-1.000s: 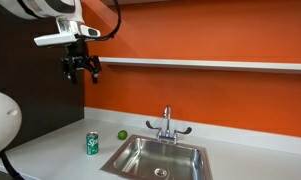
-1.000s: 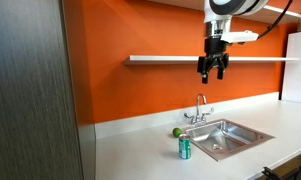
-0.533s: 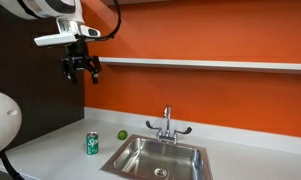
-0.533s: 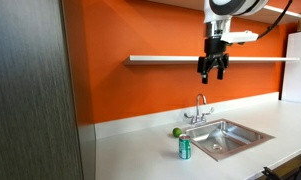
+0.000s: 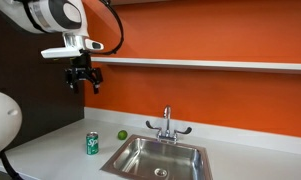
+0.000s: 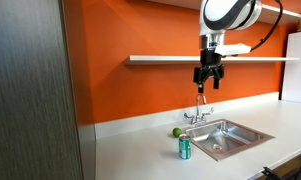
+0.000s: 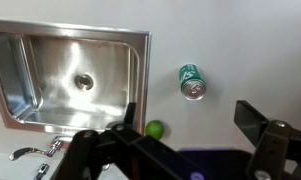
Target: Pick up the can drink bottle and put it on the shelf
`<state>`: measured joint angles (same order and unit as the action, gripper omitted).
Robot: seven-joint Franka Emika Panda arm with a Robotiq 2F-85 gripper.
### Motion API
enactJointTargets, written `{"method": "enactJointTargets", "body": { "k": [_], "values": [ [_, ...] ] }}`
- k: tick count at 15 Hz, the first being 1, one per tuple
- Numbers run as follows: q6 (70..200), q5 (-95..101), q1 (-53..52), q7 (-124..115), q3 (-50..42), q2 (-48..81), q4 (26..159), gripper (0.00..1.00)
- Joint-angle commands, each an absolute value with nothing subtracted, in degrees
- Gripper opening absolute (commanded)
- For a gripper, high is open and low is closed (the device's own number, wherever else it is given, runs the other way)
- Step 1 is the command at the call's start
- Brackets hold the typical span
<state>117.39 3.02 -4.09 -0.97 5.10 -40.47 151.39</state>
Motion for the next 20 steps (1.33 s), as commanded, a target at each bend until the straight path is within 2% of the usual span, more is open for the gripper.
{"method": "enactJointTargets", "body": {
  "k": [1, 10, 20],
  "values": [
    [120.4, 0.6, -5.3, -4.2, 6.6, -37.1, 152.7, 1.00],
    [122.6, -2.6, -7.3, -10.5, 9.7, -33.0, 156.2, 1.00],
    [145.9, 0.4, -5.1, -15.4, 10.9, -18.3, 159.8, 1.00]
  ]
}}
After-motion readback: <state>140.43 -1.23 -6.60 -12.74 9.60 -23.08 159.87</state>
